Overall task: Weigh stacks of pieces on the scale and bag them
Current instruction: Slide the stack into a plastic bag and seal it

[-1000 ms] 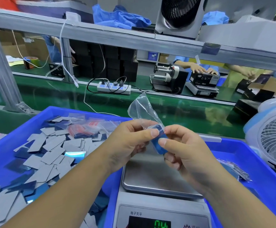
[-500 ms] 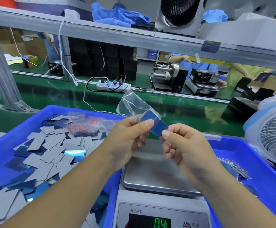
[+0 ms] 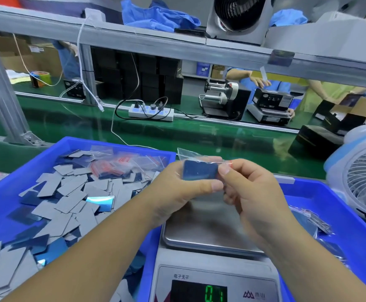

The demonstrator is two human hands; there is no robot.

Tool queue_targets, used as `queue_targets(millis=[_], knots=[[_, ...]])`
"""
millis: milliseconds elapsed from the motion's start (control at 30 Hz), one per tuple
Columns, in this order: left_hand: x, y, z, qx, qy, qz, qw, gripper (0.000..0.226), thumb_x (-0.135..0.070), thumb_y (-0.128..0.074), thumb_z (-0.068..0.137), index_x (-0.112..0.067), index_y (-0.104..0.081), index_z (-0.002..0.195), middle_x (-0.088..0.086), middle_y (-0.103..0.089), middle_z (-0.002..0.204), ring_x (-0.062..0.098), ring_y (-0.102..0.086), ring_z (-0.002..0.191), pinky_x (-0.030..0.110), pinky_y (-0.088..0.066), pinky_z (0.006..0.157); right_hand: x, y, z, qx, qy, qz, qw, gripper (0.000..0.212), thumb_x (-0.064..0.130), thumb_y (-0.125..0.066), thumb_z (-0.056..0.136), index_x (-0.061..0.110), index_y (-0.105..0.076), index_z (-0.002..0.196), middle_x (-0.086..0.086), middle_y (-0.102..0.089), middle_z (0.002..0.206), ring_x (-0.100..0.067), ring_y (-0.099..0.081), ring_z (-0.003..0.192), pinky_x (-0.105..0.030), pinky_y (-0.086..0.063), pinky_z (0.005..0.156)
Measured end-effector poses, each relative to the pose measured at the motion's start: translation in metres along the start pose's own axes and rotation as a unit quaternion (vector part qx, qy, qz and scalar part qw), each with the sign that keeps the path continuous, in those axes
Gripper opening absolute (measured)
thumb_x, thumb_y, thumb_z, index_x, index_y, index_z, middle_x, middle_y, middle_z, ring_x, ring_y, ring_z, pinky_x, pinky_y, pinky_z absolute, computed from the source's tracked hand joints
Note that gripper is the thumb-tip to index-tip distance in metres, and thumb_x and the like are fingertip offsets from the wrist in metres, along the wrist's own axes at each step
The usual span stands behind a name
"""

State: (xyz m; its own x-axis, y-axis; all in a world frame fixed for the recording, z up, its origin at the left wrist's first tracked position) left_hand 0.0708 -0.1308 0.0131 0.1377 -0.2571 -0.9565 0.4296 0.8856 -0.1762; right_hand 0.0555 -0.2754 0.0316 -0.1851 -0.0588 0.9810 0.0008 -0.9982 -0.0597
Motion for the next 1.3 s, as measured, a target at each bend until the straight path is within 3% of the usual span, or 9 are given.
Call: queue_targets(millis=[167, 267, 367, 500, 600, 767, 1000, 1200, 1300], knots=[[-0.002, 0.010, 0.002, -0.038, 0.000, 0.055, 0.998, 0.035, -0.013, -0.078, 0.073, -0.022, -0.076, 0.107, 0.006, -0.076, 0.106, 0.014, -0.069, 0.096, 0.028, -0.055, 0.084, 0.016, 0.004, -0.001, -0.001, 0.173, -0.266, 0.948, 0.023, 0.011, -0.079, 0.080, 0.030, -0.070, 0.068, 0.017, -0.062, 0.067, 0.000, -0.050, 0.060, -0.010, -0.038, 0.059], [0.000, 0.002, 0.002, -0.012, -0.016, 0.150, 0.988, 0.027, -0.010, -0.074, 0.076, -0.026, -0.076, 0.097, 0.006, -0.076, 0.097, 0.015, -0.068, 0.089, 0.035, -0.055, 0.087, 0.016, 0.000, -0.003, 0.026, 0.190, -0.339, 0.921, 0.024, 0.014, -0.081, 0.076, 0.035, -0.071, 0.072, 0.016, -0.055, 0.077, 0.002, -0.052, 0.073, -0.008, -0.036, 0.065], [0.002, 0.006, 0.003, -0.045, -0.014, 0.140, 0.989, 0.023, -0.012, -0.078, 0.078, -0.028, -0.076, 0.093, 0.005, -0.072, 0.084, 0.013, -0.064, 0.080, 0.036, -0.055, 0.079, 0.013, 0.008, 0.003, 0.027, 0.138, -0.320, 0.937, 0.018, 0.021, -0.078, 0.078, 0.037, -0.071, 0.078, 0.012, -0.050, 0.082, -0.002, -0.048, 0.064, -0.009, -0.036, 0.060], [0.003, 0.013, 0.003, -0.062, -0.005, 0.110, 0.992, 0.022, -0.014, -0.080, 0.072, -0.027, -0.076, 0.090, -0.007, -0.070, 0.075, 0.007, -0.064, 0.072, 0.019, -0.051, 0.068, 0.013, 0.012, 0.007, 0.033, 0.120, -0.309, 0.943, 0.022, 0.008, -0.072, 0.084, 0.028, -0.068, 0.075, 0.002, -0.060, 0.068, -0.006, -0.049, 0.058, -0.016, -0.039, 0.053], [0.006, 0.015, 0.004, -0.050, 0.033, 0.074, 0.995, 0.016, -0.021, -0.079, 0.071, -0.028, -0.078, 0.086, -0.001, -0.073, 0.087, 0.012, -0.066, 0.083, 0.027, -0.056, 0.077, 0.013, 0.012, 0.007, 0.037, 0.122, -0.284, 0.950, 0.024, 0.003, -0.070, 0.085, 0.026, -0.066, 0.078, 0.008, -0.065, 0.069, -0.005, -0.052, 0.060, -0.016, -0.043, 0.056], [0.009, 0.023, 0.006, -0.088, 0.057, 0.062, 0.993, 0.004, -0.023, -0.080, 0.068, -0.024, -0.077, 0.071, 0.002, -0.070, 0.076, 0.015, -0.066, 0.075, 0.027, -0.057, 0.074, 0.010, 0.016, 0.010, 0.034, 0.101, -0.199, 0.974, 0.030, 0.000, -0.072, 0.084, 0.027, -0.060, 0.088, 0.010, -0.067, 0.071, -0.009, -0.059, 0.066, -0.019, -0.049, 0.063], [0.003, 0.023, 0.006, -0.068, 0.028, 0.106, 0.992, 0.012, -0.019, -0.078, 0.080, -0.028, -0.075, 0.072, -0.003, -0.068, 0.077, 0.013, -0.062, 0.076, 0.028, -0.056, 0.077, 0.008, 0.018, 0.013, 0.056, 0.088, -0.146, 0.984, 0.036, -0.005, -0.075, 0.079, 0.022, -0.051, 0.080, 0.008, -0.066, 0.064, -0.009, -0.059, 0.062, -0.018, -0.047, 0.061], [0.002, 0.017, 0.005, -0.064, 0.014, 0.123, 0.990, 0.005, -0.026, -0.070, 0.078, -0.027, -0.071, 0.074, 0.004, -0.059, 0.073, 0.018, -0.054, 0.069, 0.038, -0.048, 0.073, -0.002, 0.009, 0.011, 0.067, 0.082, -0.115, 0.988, 0.029, -0.005, -0.072, 0.082, 0.021, -0.059, 0.083, 0.010, -0.064, 0.070, -0.009, -0.058, 0.068, -0.018, -0.046, 0.063], [0.003, 0.013, 0.004, -0.061, 0.008, 0.144, 0.988, 0.003, -0.025, -0.070, 0.078, -0.023, -0.070, 0.076, 0.001, -0.061, 0.073, 0.016, -0.053, 0.068, 0.032, -0.046, 0.068, -0.002, 0.007, 0.011, 0.057, 0.092, -0.114, 0.987, 0.032, -0.005, -0.075, 0.078, 0.023, -0.057, 0.079, 0.010, -0.062, 0.065, -0.009, -0.056, 0.064, -0.022, -0.047, 0.063]])
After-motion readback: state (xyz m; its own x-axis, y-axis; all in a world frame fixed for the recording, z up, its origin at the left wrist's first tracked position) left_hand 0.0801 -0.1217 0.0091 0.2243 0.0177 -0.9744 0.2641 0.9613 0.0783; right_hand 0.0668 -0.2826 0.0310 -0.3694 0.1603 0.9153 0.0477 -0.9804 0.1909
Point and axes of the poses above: each hand's wrist, its own z-axis towards the middle knuckle, its own y-axis out of the back of the hand, x = y × z, the point moved 4 cm from there along z, towards the middle knuckle
